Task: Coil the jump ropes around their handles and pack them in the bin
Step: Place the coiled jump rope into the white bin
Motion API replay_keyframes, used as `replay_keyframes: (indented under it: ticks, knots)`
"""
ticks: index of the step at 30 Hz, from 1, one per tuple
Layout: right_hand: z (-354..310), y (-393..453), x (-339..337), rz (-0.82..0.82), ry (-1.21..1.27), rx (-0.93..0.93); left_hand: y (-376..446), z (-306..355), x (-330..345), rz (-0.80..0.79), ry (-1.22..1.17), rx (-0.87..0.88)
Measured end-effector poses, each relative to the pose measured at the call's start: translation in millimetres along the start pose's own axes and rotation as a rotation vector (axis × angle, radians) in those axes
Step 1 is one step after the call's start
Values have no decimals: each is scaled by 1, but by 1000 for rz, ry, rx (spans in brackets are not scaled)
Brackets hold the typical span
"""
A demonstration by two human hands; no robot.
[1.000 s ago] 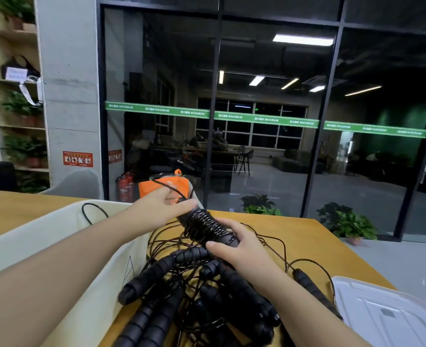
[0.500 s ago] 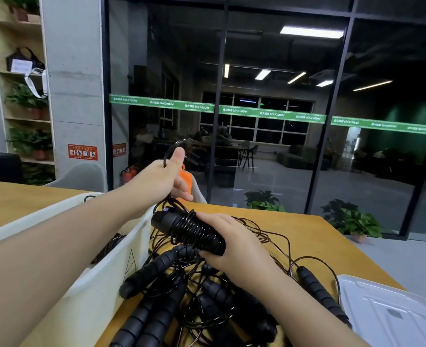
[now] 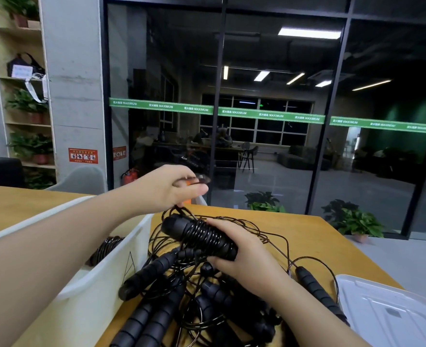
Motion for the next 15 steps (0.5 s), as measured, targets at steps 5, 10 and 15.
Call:
replay_keyframes:
  ticks: [5, 10, 15]
  knots:
    - [-8, 12, -4, 19, -122, -18, -10, 43, 27, 139, 842, 264]
    - [-6, 14, -1, 4, -182, -37, -8, 32, 28, 28, 448, 179]
    - [9, 3, -25, 160, 73, 151, -20, 33, 30, -20, 340, 289]
Point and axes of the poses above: each hand's wrist, its own y-axis towards the middle knuckle, its own x-axis out of the palm, z = x × y, the point moved 9 cm from there along y, towards the middle knuckle, and after that the axes turned 12 degrees about -x, right-handed, at the moved point
